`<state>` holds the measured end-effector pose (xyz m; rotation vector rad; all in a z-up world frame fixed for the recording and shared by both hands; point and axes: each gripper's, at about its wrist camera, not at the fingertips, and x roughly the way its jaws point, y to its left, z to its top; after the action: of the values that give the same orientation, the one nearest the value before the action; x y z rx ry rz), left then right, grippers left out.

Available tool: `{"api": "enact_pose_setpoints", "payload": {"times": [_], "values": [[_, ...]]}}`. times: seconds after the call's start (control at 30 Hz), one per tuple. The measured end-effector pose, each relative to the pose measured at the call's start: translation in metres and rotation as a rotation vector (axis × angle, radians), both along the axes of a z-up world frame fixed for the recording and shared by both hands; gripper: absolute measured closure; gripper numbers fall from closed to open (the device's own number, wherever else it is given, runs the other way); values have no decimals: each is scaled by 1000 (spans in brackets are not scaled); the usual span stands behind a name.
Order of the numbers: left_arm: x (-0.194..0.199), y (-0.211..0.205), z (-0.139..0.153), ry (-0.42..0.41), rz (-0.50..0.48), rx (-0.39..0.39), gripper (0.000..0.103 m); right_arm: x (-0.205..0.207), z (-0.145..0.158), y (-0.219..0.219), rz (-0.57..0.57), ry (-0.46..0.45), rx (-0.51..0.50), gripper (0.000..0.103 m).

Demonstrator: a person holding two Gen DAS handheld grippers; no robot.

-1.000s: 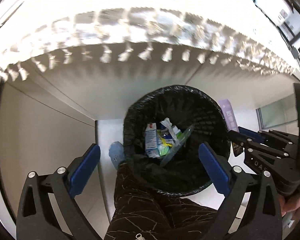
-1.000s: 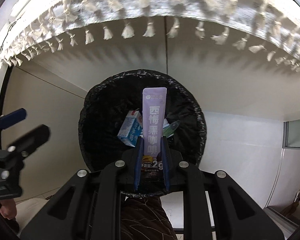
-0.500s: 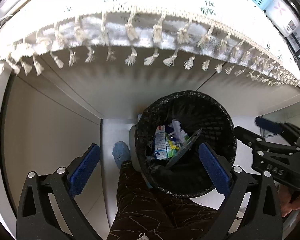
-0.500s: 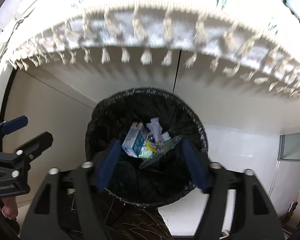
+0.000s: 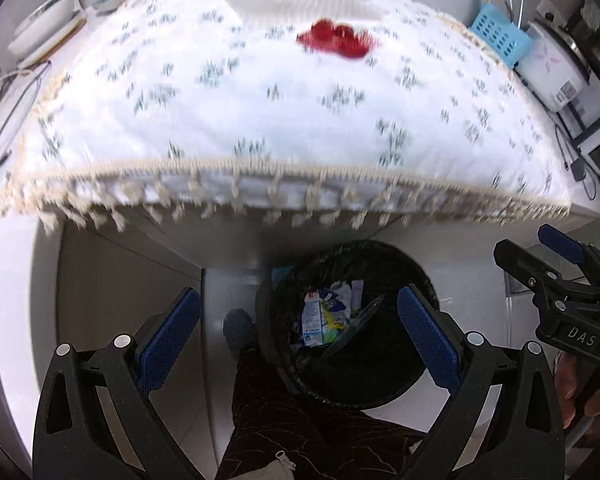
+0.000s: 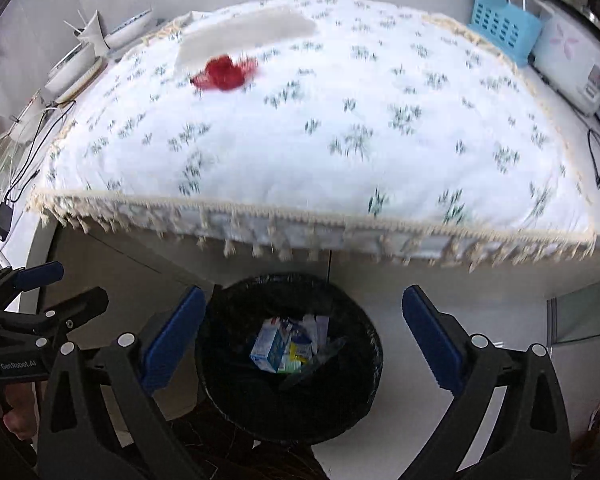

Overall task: Collect trash
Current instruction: 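Move both tools up over the table toward the bubble wrap and red mesh bag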

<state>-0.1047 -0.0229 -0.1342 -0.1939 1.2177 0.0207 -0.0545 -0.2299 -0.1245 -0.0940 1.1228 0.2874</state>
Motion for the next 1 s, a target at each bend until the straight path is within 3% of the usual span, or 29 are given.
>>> {"api": "enact_pose_setpoints", "payload": {"times": [0.37, 0.73, 1.0], "values": [[32, 17, 37, -44, 6, 10, 6, 37, 43, 18, -1, -80, -3, 8], [82, 50, 51, -52, 33, 19, 6, 85, 59, 57, 43, -111, -4, 8], [128, 83, 51, -48, 52, 28, 6, 131, 54, 101, 89, -84, -10, 10]]}}
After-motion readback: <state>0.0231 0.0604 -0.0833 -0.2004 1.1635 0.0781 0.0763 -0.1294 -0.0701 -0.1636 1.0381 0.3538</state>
